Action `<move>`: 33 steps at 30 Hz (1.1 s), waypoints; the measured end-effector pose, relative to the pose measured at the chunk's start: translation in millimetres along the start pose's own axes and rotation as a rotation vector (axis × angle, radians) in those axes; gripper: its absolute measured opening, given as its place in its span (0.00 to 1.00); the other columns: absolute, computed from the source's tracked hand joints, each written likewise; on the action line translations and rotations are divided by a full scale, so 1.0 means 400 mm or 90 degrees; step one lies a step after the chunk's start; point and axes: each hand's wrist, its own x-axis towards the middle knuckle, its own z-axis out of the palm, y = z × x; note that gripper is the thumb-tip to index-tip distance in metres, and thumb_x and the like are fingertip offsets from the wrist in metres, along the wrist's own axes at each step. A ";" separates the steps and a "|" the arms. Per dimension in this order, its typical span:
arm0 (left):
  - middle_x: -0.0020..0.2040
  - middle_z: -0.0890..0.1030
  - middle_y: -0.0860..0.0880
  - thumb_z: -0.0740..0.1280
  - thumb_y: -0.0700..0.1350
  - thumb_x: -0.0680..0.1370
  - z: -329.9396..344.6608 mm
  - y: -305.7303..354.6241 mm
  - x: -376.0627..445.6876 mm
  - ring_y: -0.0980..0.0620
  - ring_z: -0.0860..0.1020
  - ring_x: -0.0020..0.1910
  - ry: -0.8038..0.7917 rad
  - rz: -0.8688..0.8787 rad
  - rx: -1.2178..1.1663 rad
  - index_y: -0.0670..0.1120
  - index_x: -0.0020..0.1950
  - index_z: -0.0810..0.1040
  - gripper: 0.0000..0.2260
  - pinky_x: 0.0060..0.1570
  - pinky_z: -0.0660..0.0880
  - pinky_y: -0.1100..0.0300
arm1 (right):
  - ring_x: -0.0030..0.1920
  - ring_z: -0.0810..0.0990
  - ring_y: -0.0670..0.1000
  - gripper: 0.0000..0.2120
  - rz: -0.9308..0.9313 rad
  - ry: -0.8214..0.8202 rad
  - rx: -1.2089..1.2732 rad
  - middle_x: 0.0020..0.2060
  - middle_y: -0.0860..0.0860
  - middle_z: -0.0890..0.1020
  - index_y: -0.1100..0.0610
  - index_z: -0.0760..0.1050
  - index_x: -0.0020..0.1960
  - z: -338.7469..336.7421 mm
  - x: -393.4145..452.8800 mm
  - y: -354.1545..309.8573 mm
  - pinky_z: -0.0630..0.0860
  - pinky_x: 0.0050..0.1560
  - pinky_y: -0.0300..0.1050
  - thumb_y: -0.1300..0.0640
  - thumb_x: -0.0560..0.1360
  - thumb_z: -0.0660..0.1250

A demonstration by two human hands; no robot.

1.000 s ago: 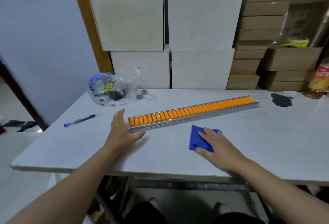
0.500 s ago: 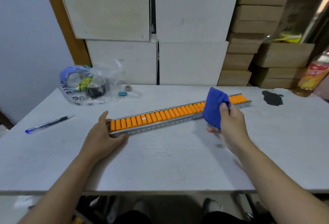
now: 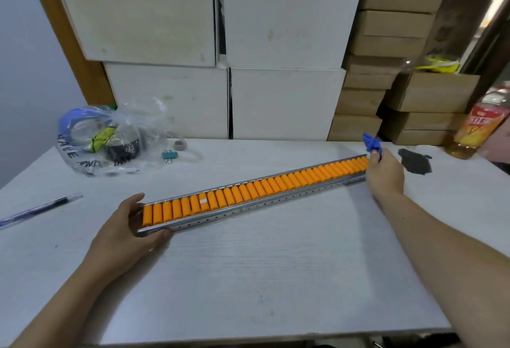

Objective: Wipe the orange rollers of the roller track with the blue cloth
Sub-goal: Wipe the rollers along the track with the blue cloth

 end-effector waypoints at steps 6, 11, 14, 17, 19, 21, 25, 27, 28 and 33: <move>0.53 0.78 0.54 0.79 0.51 0.62 -0.017 -0.002 0.000 0.54 0.76 0.52 -0.018 0.001 -0.016 0.57 0.61 0.71 0.30 0.52 0.70 0.56 | 0.42 0.74 0.58 0.17 -0.013 -0.023 -0.094 0.40 0.60 0.76 0.64 0.74 0.52 0.041 -0.002 0.022 0.68 0.40 0.49 0.53 0.82 0.52; 0.53 0.78 0.54 0.78 0.47 0.64 -0.019 0.000 -0.004 0.56 0.75 0.51 -0.026 0.023 -0.021 0.55 0.62 0.72 0.29 0.50 0.69 0.59 | 0.44 0.74 0.58 0.16 -0.058 -0.017 -0.121 0.41 0.61 0.77 0.64 0.73 0.49 0.057 -0.061 -0.011 0.67 0.39 0.48 0.54 0.81 0.52; 0.56 0.75 0.52 0.78 0.48 0.64 -0.020 -0.005 -0.001 0.55 0.72 0.54 -0.017 0.044 0.001 0.51 0.65 0.72 0.31 0.54 0.67 0.59 | 0.44 0.74 0.61 0.16 -0.125 -0.030 -0.101 0.39 0.62 0.76 0.65 0.73 0.47 0.073 -0.132 -0.055 0.66 0.37 0.48 0.55 0.81 0.53; 0.58 0.74 0.50 0.78 0.47 0.64 -0.024 -0.017 0.002 0.53 0.72 0.58 -0.015 0.042 -0.010 0.50 0.67 0.71 0.33 0.57 0.66 0.59 | 0.44 0.75 0.62 0.16 -0.175 -0.040 -0.078 0.38 0.61 0.78 0.65 0.74 0.44 0.091 -0.217 -0.113 0.66 0.35 0.48 0.55 0.81 0.54; 0.59 0.74 0.51 0.79 0.46 0.64 -0.026 -0.021 0.001 0.52 0.73 0.58 -0.009 0.021 -0.041 0.49 0.69 0.69 0.35 0.57 0.66 0.59 | 0.45 0.75 0.61 0.15 -0.198 -0.053 -0.063 0.38 0.61 0.79 0.65 0.75 0.44 0.102 -0.285 -0.162 0.69 0.37 0.50 0.56 0.80 0.56; 0.58 0.74 0.52 0.79 0.45 0.64 -0.027 -0.022 -0.003 0.52 0.72 0.57 -0.005 0.011 -0.069 0.51 0.70 0.66 0.38 0.56 0.67 0.59 | 0.45 0.75 0.61 0.14 -0.227 -0.075 -0.039 0.39 0.61 0.80 0.64 0.76 0.44 0.113 -0.366 -0.222 0.73 0.43 0.52 0.56 0.79 0.57; 0.58 0.73 0.54 0.79 0.47 0.64 -0.029 -0.020 -0.010 0.53 0.71 0.58 -0.006 0.000 -0.097 0.52 0.72 0.61 0.41 0.56 0.67 0.57 | 0.45 0.75 0.59 0.11 -0.305 -0.144 0.026 0.40 0.60 0.80 0.64 0.76 0.42 0.139 -0.550 -0.355 0.73 0.52 0.52 0.59 0.77 0.59; 0.58 0.73 0.54 0.79 0.47 0.64 -0.029 -0.018 -0.013 0.54 0.71 0.58 -0.008 -0.007 -0.101 0.51 0.73 0.59 0.43 0.56 0.66 0.58 | 0.45 0.76 0.59 0.10 -0.368 -0.188 0.044 0.41 0.59 0.81 0.64 0.76 0.42 0.155 -0.644 -0.418 0.72 0.55 0.52 0.60 0.77 0.60; 0.58 0.73 0.53 0.79 0.45 0.64 -0.030 -0.015 -0.016 0.54 0.70 0.58 -0.009 -0.009 -0.107 0.50 0.74 0.58 0.44 0.56 0.66 0.58 | 0.45 0.77 0.60 0.09 -0.404 -0.208 0.048 0.41 0.60 0.81 0.64 0.77 0.42 0.166 -0.688 -0.447 0.72 0.56 0.53 0.61 0.77 0.61; 0.57 0.73 0.47 0.71 0.36 0.71 -0.039 -0.021 -0.035 0.50 0.72 0.54 0.011 -0.024 -0.181 0.47 0.77 0.47 0.42 0.56 0.63 0.58 | 0.46 0.76 0.61 0.14 -0.404 -0.459 0.096 0.45 0.60 0.81 0.60 0.74 0.46 0.186 -0.822 -0.576 0.67 0.41 0.50 0.54 0.79 0.54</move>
